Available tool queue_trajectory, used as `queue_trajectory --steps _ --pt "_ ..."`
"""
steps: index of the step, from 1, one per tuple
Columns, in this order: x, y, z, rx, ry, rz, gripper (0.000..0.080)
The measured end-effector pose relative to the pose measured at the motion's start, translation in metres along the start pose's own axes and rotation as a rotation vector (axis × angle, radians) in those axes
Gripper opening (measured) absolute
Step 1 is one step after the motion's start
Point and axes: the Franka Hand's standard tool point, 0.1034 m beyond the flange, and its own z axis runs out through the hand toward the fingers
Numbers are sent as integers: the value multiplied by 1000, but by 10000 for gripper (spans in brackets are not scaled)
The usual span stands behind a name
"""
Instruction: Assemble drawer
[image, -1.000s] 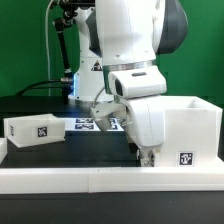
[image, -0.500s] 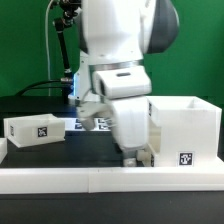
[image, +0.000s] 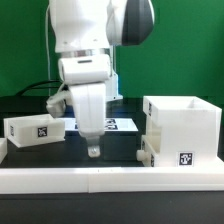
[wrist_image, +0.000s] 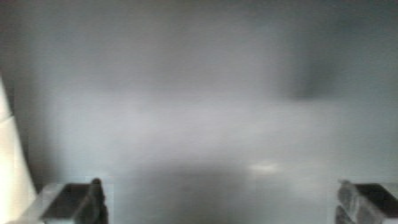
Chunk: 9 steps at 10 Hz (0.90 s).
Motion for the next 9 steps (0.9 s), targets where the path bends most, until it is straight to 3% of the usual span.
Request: queue_trajectory --steps 2,3,4,5,9 --pt "-22 -26 -11 8 -14 41 649" --pt "-25 -32 -19 12 -22 71 649" --pt "-30 -26 -38 8 -35 80 649" --pt "-32 -25 -42 1 -39 97 649" --pt "-30 -27 -39 2 -36 250 649"
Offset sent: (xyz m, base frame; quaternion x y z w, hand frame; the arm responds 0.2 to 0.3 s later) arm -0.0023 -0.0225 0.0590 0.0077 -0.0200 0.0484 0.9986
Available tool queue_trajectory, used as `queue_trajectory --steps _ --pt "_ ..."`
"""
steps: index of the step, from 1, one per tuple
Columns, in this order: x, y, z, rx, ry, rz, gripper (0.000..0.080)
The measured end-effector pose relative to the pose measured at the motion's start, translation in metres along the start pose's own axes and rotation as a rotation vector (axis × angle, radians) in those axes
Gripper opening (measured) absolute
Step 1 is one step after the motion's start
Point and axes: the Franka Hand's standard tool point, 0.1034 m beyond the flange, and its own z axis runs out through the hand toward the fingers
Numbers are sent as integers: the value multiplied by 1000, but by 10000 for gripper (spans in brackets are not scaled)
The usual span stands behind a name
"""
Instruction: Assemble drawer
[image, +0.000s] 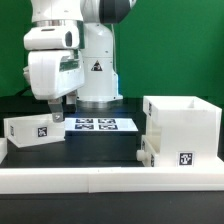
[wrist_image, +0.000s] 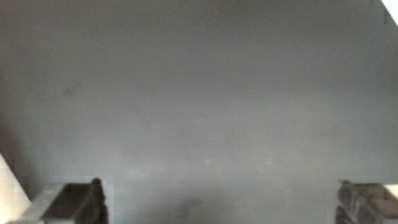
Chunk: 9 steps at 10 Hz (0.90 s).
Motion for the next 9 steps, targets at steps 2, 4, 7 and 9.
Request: queue_trajectory --steps 2,4,7,9 --pt "-4 -4 2 6 3 208 649" --pt "-20 -21 -4 -6 0 417 649" --pt "-36 -46 -5 1 1 653 649" --pt "-49 -63 -7 2 -1 762 649"
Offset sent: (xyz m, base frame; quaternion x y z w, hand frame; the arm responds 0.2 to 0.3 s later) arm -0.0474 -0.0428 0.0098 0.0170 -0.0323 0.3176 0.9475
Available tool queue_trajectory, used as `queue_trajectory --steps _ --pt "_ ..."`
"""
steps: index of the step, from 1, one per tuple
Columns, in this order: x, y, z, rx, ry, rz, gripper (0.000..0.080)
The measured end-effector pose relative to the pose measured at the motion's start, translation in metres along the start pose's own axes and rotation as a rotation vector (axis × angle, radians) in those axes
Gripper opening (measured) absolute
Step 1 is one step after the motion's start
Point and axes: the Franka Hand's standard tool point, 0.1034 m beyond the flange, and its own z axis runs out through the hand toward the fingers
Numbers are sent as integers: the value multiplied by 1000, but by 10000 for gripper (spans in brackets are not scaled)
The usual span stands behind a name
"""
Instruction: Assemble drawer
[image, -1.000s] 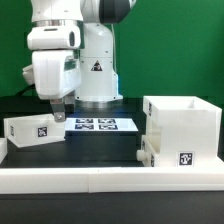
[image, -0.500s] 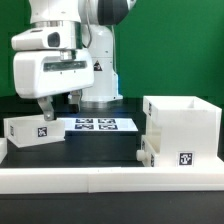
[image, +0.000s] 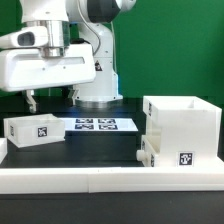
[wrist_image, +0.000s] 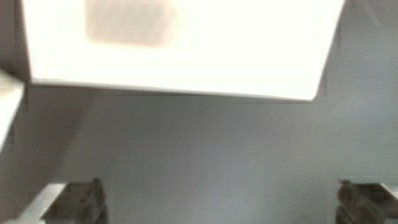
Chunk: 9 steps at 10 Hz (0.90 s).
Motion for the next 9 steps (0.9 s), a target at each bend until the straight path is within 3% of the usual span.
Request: queue_trajectory --steps 6,9 --pt "-5 -4 3 1 -3 -7 649" --pt "-37 -27 19 1 -17 6 649"
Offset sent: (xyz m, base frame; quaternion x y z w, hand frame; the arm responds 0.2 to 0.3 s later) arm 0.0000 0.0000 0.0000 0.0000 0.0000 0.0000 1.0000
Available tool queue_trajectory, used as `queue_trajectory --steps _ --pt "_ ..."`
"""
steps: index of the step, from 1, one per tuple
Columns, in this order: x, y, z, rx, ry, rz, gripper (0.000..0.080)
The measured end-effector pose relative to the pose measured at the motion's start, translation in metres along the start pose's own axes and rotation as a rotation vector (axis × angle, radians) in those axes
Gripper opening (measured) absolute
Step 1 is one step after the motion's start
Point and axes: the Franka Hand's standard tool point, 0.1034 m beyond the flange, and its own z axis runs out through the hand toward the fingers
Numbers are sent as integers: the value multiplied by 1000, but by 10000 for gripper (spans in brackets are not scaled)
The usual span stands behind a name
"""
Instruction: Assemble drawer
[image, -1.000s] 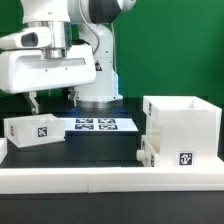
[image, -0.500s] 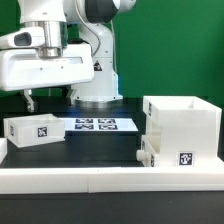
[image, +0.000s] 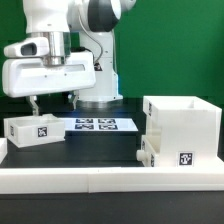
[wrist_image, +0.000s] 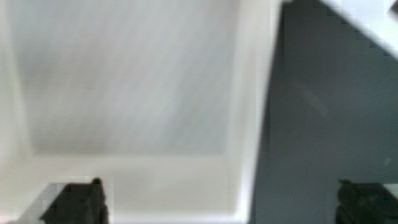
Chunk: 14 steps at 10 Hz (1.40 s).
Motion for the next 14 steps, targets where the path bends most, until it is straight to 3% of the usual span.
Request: queue_trajectory --steps 5,8,10,11,13,14 --pt "-29 -13 37 -18 9 5 649" --pt "-35 -14 44 -11 6 19 649" --pt "-32 -13 43 -13 9 17 374" --pt "-31 -13 43 -14 9 15 374" --pt "-31 -13 43 -13 9 14 70" --pt "-30 -13 43 -13 9 14 40"
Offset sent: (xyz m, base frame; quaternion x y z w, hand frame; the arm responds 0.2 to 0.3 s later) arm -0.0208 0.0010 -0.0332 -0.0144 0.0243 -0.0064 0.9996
